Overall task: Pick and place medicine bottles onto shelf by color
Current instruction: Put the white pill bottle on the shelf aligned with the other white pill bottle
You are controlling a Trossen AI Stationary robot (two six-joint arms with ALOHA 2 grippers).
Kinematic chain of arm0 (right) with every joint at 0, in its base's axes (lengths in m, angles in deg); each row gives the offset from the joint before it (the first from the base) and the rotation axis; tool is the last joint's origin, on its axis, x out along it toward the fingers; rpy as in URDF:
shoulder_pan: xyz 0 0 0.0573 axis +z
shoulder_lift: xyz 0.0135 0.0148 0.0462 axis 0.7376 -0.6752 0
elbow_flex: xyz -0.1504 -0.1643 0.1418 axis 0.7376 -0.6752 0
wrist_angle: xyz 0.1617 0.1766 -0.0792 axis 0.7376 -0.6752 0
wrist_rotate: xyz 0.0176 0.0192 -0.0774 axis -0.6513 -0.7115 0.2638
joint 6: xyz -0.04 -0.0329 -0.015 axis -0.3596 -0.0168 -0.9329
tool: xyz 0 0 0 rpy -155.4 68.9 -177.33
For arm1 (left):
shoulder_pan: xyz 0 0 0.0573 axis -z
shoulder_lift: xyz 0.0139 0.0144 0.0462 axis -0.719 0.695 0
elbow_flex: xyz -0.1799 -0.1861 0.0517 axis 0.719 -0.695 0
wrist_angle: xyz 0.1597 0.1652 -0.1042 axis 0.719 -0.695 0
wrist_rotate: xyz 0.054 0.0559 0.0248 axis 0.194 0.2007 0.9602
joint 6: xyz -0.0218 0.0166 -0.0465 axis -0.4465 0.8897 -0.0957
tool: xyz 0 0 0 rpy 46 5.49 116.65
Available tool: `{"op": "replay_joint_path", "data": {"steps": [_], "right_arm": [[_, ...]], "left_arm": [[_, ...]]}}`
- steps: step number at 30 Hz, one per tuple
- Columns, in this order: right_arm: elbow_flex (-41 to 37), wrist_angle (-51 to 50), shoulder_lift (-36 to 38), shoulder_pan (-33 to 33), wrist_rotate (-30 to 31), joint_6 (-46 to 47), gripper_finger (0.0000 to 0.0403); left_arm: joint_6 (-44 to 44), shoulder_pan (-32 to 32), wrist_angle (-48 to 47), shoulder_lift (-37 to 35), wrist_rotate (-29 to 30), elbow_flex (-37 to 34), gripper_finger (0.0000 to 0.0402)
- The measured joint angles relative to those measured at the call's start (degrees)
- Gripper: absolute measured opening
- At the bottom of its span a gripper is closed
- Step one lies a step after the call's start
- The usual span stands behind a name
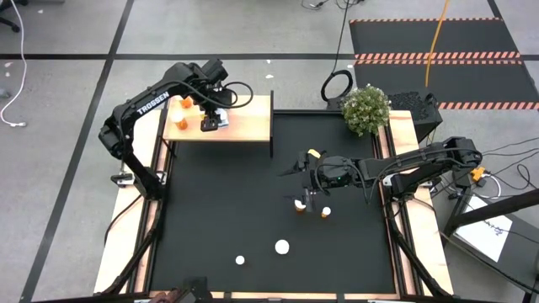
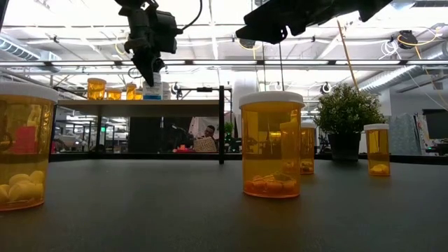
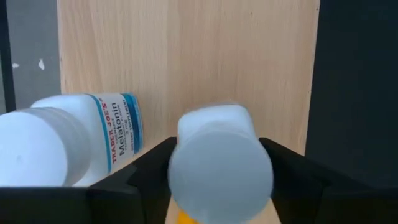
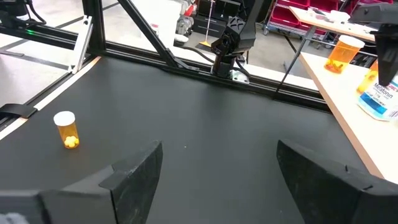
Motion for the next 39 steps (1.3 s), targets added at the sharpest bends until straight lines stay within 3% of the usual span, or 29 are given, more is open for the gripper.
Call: {"op": "replay_joint_path", "data": {"steps": [6, 11, 22, 29, 39], "right_arm": [[0.0, 0.0, 0.0, 0.01, 0.0, 0.0, 0.0308], [0.0, 0.0, 0.0, 0.02, 0.0, 0.0, 0.0308], [0.0, 0.0, 0.0, 0.01, 0.0, 0.0, 0.0308], [0.0, 0.0, 0.0, 0.01, -0.01, 0.0, 0.0308], [0.0, 0.0, 0.0, 0.02, -0.01, -0.01, 0.0308]], "left_arm": [[0.08, 0.0, 1.05, 0.0, 2.92, 0.0, 0.0267], [0.69, 0.1, 0.72, 0.0, 2.95, 0.02, 0.0274], [2.69, 2.03, 0.11, 0.0, 2.97, 0.02, 0.022], [3.21, 2.03, 0.17, -0.02, 2.97, 0.02, 0.0208], [2.54, 1.81, 0.76, -0.12, 2.99, 0.02, 0.0259]]}}
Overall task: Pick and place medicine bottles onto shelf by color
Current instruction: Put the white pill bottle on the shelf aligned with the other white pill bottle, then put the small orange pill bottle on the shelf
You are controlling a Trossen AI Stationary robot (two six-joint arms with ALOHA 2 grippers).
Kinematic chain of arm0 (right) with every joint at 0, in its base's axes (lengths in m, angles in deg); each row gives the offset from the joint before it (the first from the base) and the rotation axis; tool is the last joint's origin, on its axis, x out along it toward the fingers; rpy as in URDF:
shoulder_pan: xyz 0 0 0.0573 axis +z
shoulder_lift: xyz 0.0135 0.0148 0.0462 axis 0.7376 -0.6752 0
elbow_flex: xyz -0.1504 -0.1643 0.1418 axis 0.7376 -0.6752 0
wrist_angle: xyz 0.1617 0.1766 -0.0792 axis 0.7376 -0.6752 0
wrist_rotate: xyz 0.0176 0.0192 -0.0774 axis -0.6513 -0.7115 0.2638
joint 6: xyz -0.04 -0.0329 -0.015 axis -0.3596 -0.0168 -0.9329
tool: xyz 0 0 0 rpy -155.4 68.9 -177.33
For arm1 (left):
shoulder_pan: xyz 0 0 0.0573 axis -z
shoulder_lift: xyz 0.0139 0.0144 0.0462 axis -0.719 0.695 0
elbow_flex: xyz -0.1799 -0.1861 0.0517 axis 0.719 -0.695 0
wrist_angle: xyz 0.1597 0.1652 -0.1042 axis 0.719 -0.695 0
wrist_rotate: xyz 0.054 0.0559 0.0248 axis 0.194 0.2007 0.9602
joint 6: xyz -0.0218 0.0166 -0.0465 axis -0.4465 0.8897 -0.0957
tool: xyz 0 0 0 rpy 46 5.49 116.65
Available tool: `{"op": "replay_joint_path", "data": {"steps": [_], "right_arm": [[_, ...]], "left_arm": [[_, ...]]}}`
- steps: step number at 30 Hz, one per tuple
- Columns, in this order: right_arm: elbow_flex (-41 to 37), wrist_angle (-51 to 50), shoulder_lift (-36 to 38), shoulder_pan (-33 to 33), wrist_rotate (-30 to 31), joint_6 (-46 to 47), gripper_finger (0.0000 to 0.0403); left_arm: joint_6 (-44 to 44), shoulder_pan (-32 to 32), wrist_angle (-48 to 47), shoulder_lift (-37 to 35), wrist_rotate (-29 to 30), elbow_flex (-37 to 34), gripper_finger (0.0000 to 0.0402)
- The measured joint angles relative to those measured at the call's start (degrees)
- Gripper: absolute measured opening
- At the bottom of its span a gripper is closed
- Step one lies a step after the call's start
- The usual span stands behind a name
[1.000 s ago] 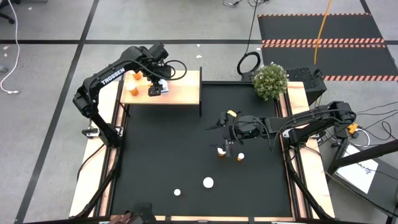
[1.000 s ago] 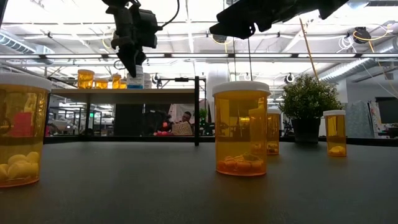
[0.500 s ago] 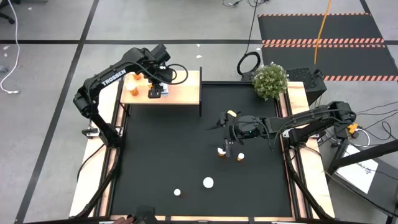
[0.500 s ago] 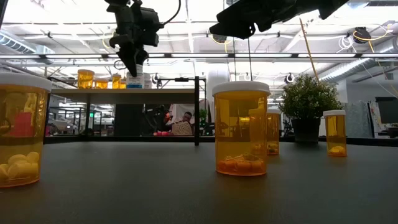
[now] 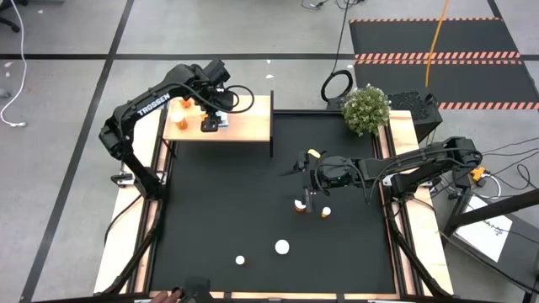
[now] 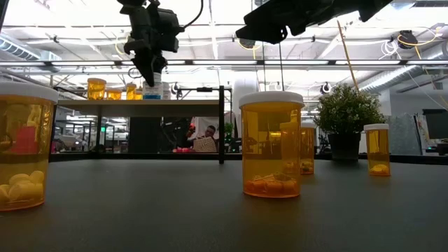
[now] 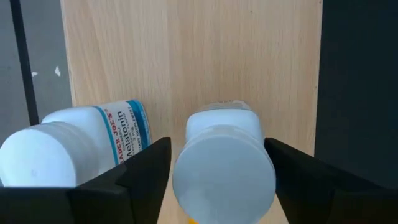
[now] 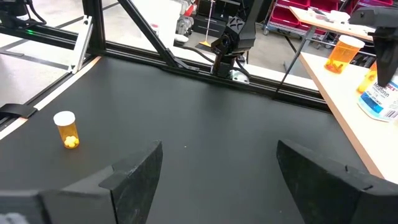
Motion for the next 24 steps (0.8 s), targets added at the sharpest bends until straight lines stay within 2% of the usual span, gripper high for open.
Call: {"op": "replay_joint_path", "data": {"steps": [6, 16, 20, 24], "right_arm": [[0.0, -0.02, 0.0, -0.02, -0.01, 0.01, 0.0308], [0.0, -0.02, 0.0, -0.01, 0.01, -0.01, 0.0308], [0.0, -0.02, 0.0, -0.01, 0.0, 0.01, 0.0308], [0.0, -0.02, 0.0, -0.01, 0.01, 0.46, 0.0308]], "left_arm": [[-0.03, 0.0, 1.33, -2.78, 0.12, 0.0, 0.0268], [-3.57, 1.4, 2.9, -13.86, 3.38, 0.04, 0.0269], [-7.13, 4.5, 3.28, -19.32, 4.43, 0.09, 0.0269], [-12.68, 10.19, 3.27, -23.86, 6.97, 0.09, 0.0269]]}}
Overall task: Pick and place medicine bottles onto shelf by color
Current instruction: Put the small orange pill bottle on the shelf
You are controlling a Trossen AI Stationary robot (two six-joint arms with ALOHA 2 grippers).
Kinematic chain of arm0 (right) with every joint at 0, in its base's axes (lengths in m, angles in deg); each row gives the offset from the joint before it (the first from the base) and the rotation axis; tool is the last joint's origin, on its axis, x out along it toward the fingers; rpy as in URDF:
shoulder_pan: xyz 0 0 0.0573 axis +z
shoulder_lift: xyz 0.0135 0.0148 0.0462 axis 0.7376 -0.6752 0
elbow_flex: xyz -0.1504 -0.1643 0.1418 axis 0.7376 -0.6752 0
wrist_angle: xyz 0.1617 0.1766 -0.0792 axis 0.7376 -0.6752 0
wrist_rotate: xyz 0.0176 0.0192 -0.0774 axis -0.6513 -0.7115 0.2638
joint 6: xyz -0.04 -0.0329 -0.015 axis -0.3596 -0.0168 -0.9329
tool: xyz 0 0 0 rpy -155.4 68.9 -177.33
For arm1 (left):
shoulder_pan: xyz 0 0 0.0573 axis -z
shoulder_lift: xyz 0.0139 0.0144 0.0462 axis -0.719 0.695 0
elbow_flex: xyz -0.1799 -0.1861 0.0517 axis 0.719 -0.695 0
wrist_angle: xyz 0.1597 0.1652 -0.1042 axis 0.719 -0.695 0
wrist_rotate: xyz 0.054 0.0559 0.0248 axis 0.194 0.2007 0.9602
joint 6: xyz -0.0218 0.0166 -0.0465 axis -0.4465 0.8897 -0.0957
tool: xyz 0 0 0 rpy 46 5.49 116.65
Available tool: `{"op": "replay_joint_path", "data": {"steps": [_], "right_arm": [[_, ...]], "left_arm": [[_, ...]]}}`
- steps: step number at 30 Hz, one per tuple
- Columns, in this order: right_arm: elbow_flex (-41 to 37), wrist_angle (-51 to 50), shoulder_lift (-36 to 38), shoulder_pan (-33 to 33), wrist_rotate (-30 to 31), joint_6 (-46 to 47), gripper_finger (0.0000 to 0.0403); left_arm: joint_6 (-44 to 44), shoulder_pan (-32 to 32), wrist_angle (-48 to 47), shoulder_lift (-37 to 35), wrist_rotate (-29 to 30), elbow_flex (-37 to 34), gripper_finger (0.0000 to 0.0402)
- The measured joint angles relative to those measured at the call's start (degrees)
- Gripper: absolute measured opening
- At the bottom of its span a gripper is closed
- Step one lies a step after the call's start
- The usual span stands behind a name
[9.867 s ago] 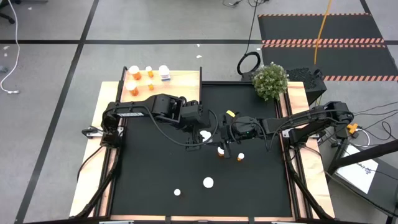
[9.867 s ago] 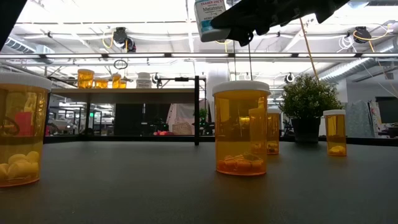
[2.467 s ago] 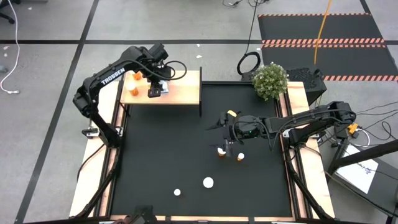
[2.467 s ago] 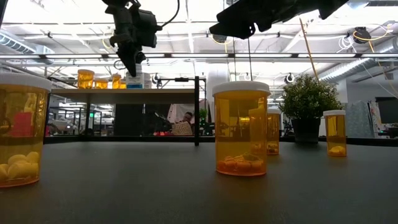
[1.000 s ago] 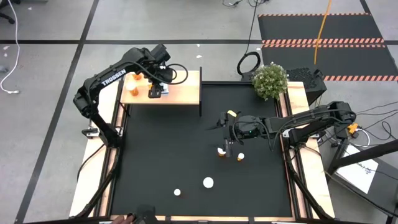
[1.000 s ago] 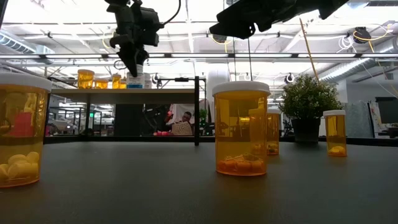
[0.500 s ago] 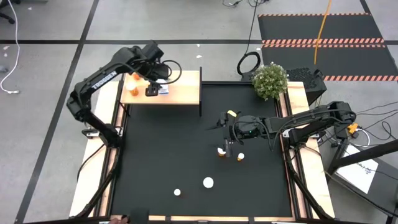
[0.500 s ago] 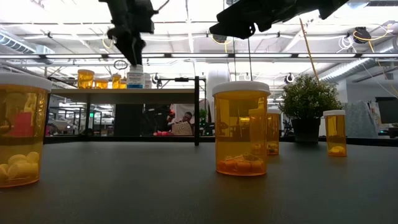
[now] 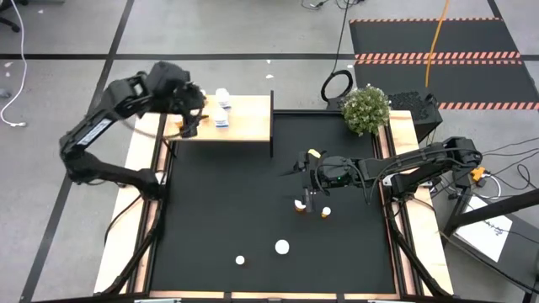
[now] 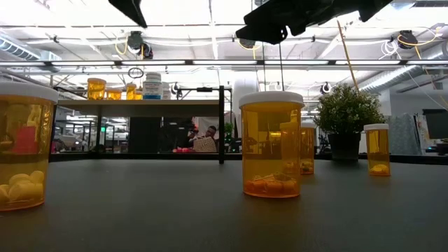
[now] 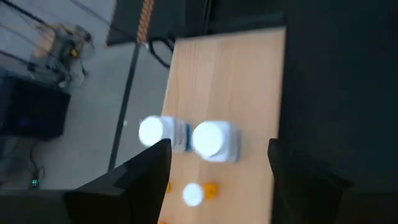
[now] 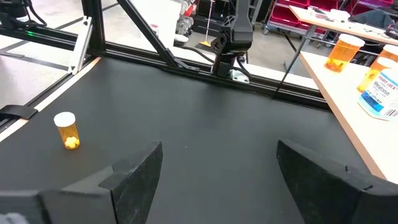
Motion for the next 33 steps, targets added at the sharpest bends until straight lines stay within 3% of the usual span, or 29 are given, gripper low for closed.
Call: {"op": "replay_joint_path", "data": {"steps": [11, 15, 25, 33], "right_arm": [[0.0, 0.05, 0.0, 0.0, 0.05, 1.46, 0.0308], [0.0, 0.11, 0.0, 0.01, 1.59, 1.48, 0.0308], [0.0, 0.55, 0.0, 0.01, 2.91, 8.45, 0.0308], [0.0, 0.42, 0.0, 0.67, 3.11, 11.89, 0.0308]], "left_arm": [[-19.6, 24.22, -0.86, -3.49, 11.36, -0.22, 0.0269], [-23.53, 30.93, 2.34, -3.62, 15.3, -3.55, 0.0268], [-30.54, 41.44, 22.03, -4.67, 19.54, -22.46, 0.0268], [-30.69, 46.92, 42.29, -4.78, 20.59, -34.27, 0.0268]]}}
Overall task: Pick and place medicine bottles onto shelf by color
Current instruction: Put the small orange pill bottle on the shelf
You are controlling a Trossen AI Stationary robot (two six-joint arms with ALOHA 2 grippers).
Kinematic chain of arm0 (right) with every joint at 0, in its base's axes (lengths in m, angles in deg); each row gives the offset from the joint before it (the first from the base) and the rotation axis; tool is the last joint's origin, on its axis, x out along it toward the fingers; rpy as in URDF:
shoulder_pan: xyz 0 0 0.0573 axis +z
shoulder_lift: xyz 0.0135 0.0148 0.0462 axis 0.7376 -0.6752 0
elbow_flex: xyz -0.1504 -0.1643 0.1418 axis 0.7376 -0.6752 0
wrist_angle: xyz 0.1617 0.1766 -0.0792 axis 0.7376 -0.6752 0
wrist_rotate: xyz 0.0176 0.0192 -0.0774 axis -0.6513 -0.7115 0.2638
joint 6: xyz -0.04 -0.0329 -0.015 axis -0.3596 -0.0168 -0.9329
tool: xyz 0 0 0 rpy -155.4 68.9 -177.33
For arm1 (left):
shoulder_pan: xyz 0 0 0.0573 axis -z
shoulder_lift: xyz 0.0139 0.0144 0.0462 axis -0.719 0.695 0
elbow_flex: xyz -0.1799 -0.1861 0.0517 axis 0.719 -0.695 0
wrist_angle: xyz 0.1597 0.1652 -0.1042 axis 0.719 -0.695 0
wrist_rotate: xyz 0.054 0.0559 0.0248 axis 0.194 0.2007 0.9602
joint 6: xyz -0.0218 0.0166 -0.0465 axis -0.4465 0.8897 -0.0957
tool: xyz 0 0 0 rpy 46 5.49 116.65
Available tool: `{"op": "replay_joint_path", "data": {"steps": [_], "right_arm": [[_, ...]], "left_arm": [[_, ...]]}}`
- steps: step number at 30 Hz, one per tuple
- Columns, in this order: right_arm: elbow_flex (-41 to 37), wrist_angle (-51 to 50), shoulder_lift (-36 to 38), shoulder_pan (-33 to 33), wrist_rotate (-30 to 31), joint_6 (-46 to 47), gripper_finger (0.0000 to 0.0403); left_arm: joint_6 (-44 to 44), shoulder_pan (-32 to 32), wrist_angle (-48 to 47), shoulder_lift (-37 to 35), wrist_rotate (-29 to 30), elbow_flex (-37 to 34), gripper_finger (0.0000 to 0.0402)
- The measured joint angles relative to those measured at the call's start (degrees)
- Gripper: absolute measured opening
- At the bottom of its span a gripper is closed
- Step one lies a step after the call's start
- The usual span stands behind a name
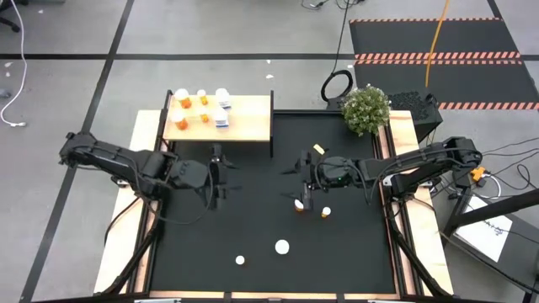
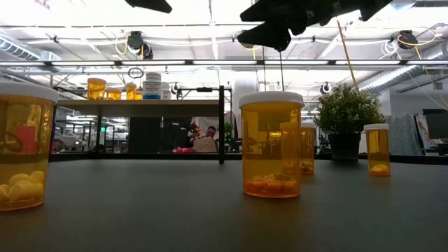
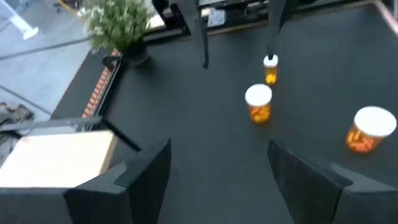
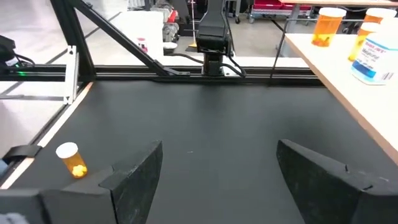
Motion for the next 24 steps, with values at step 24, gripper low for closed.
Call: {"op": "replay_joint_path", "data": {"steps": [24], "right_arm": [[0.02, -11.01, -0.66, 13.08, 16.37, 16.59, 0.0308]], "left_arm": [[-2.89, 1.91, 11.74, 0.02, -4.96, -10.08, 0.0269]]}}
